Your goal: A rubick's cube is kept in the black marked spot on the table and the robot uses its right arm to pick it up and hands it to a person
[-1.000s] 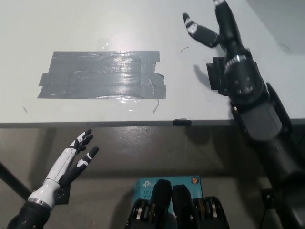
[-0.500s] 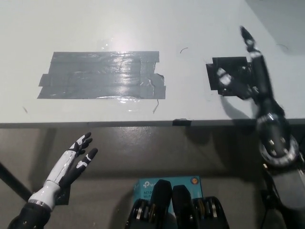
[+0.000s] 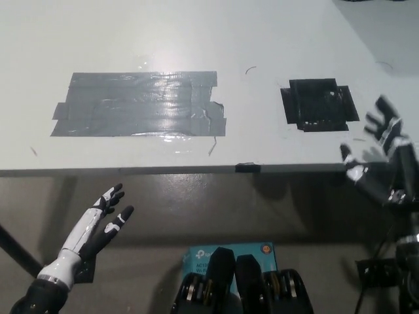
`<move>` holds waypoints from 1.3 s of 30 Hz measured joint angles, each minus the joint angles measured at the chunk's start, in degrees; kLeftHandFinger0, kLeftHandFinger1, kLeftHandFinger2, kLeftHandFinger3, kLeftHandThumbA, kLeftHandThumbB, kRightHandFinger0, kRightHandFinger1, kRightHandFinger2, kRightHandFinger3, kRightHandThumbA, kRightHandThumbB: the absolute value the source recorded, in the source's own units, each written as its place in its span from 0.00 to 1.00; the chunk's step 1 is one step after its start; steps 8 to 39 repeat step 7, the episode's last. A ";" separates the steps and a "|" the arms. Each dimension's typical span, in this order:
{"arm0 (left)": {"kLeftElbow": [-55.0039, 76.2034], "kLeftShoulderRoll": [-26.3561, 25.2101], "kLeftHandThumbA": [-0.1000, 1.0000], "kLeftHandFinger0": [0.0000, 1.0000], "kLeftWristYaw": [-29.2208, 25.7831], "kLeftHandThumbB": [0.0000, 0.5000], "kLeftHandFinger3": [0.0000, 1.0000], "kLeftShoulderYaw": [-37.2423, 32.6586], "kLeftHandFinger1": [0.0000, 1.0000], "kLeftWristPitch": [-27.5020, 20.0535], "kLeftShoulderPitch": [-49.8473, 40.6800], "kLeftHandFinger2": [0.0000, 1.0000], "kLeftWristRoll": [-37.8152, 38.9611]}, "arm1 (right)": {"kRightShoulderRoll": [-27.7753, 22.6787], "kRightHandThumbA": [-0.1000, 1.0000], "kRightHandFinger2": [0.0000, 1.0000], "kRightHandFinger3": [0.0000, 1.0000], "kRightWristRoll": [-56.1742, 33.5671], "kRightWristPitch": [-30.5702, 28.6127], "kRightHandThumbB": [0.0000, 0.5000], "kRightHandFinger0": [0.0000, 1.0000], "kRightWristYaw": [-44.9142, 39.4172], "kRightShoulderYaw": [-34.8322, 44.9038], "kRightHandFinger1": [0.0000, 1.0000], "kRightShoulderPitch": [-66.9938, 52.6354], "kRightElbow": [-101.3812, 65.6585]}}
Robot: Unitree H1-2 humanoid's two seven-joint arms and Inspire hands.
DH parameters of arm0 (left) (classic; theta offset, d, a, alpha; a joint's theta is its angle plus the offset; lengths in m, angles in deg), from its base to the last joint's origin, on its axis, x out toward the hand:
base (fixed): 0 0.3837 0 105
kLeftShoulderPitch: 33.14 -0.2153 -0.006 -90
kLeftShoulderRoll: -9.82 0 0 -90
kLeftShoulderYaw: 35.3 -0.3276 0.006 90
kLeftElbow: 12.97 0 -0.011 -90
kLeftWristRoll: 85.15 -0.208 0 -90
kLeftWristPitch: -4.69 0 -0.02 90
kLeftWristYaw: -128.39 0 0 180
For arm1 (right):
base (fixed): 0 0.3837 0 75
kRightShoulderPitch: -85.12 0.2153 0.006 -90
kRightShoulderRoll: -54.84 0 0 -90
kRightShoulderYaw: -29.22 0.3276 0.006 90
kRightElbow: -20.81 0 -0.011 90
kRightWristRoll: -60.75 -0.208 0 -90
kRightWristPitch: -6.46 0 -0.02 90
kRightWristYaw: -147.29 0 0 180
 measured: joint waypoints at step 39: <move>-0.38 0.00 0.88 1.00 0.01 0.26 1.00 0.01 1.00 -0.72 -0.42 1.00 0.00 | 0.89 0.60 1.00 1.00 -0.85 -2.73 0.44 0.79 -3.01 -1.54 0.86 -0.42 9.37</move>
